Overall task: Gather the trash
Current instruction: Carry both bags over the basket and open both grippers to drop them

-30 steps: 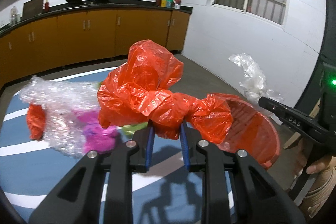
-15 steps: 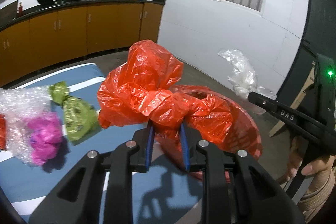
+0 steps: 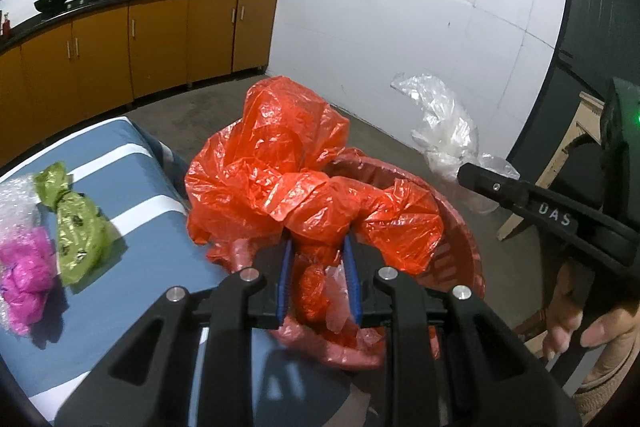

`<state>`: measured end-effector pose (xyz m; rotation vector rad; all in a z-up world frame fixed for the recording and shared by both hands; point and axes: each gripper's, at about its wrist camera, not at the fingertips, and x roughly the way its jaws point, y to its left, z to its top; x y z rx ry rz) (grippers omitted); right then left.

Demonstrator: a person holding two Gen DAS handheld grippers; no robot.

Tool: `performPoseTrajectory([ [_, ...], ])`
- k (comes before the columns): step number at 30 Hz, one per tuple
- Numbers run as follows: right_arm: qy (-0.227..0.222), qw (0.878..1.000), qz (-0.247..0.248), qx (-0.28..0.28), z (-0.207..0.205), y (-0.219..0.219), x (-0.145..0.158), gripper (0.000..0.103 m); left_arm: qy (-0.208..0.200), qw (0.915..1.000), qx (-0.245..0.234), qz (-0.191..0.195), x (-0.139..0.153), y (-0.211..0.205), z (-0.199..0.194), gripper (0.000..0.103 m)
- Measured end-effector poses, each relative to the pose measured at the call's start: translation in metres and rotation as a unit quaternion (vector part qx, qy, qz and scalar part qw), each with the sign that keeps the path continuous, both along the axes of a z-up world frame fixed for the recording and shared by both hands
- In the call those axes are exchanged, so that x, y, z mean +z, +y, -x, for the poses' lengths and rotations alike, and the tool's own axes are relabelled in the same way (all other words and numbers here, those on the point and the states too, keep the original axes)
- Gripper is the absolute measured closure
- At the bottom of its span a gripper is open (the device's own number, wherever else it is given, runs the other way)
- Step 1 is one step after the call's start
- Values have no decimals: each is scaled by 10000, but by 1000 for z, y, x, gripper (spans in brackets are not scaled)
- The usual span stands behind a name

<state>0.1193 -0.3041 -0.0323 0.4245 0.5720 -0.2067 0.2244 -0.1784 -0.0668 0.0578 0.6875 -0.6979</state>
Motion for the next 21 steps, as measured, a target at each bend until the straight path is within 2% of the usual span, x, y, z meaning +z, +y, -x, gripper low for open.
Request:
performPoseTrajectory([
  [8, -21, 9997, -249, 17, -3, -3, 0, 93, 170, 9997, -158, -100, -15, -15, -8, 79],
  [21, -60, 9981, -606, 20, 1, -25, -5, 91, 279, 9990, -263, -243, -24, -19, -14, 76],
])
